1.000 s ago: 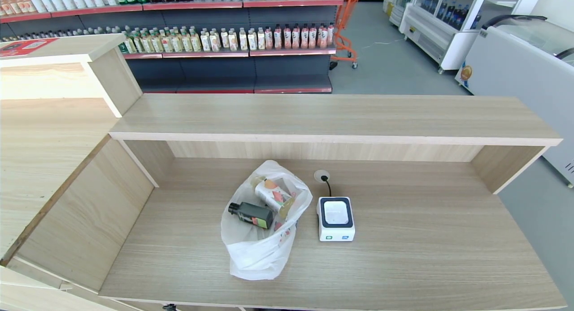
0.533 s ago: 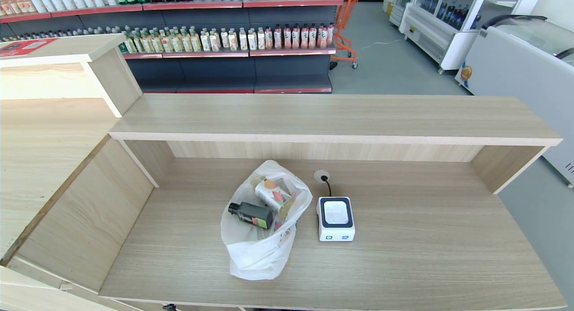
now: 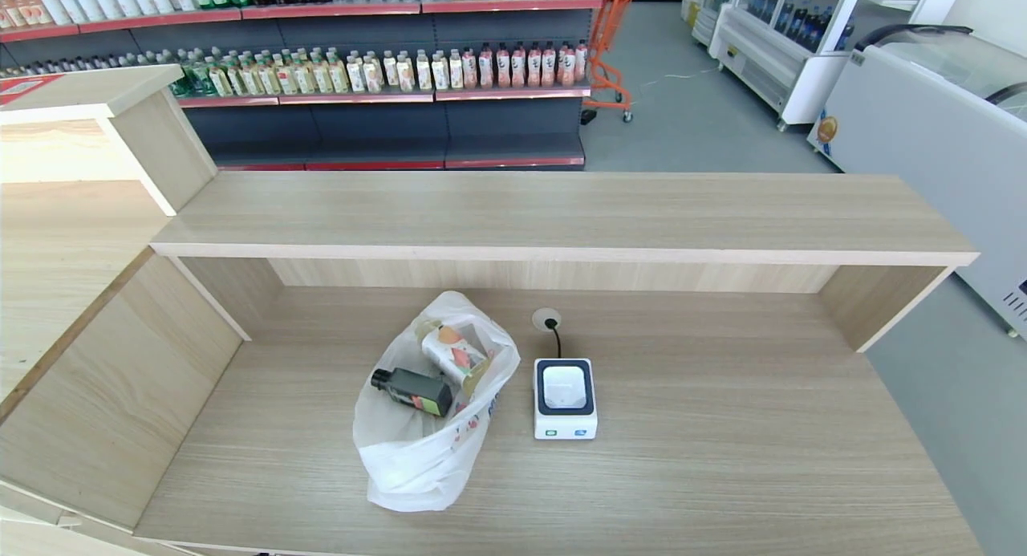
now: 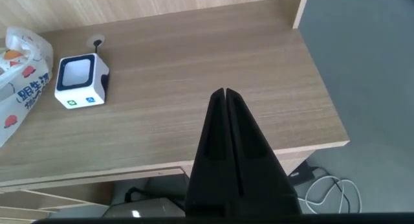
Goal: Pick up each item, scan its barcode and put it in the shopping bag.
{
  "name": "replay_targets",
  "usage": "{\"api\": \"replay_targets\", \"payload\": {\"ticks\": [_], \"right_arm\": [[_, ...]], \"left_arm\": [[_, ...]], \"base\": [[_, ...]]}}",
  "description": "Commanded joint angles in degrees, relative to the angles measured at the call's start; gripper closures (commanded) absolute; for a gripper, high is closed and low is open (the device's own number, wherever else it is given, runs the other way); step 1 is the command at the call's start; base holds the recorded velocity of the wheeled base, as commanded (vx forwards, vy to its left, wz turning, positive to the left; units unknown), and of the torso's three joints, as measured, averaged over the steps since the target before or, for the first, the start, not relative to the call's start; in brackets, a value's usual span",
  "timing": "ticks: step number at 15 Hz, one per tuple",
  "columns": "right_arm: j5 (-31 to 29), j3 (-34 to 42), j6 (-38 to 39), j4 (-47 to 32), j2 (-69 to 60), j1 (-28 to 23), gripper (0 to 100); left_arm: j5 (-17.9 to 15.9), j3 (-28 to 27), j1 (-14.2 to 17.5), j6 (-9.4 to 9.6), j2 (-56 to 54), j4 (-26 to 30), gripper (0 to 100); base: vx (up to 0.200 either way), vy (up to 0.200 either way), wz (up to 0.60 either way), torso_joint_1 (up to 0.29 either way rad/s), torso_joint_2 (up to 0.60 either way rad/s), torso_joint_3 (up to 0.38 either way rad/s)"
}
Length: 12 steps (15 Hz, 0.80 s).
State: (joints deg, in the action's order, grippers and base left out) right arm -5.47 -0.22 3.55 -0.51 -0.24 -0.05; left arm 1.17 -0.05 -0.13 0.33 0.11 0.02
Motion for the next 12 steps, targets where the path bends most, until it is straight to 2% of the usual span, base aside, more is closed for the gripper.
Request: {"api": "replay_targets", "payload": {"ticks": [1,12], "right_arm": [[0.02,0.04,-0.03,-0.02,0.24,-0.04,100],[0.02,0.04,-0.30,-0.02,0.24,-0.04,100]], "left_arm": [[0.06,0.05,-0.04,-0.07,-0.02,-0.02,0],[0.06,0.05,-0.04,-0.07,0.07,-0.02,0]], "base": [[0.000,0.000,0.00,0.000,0.00,0.000],[0.000,0.000,0.00,0.000,0.00,0.000]]}}
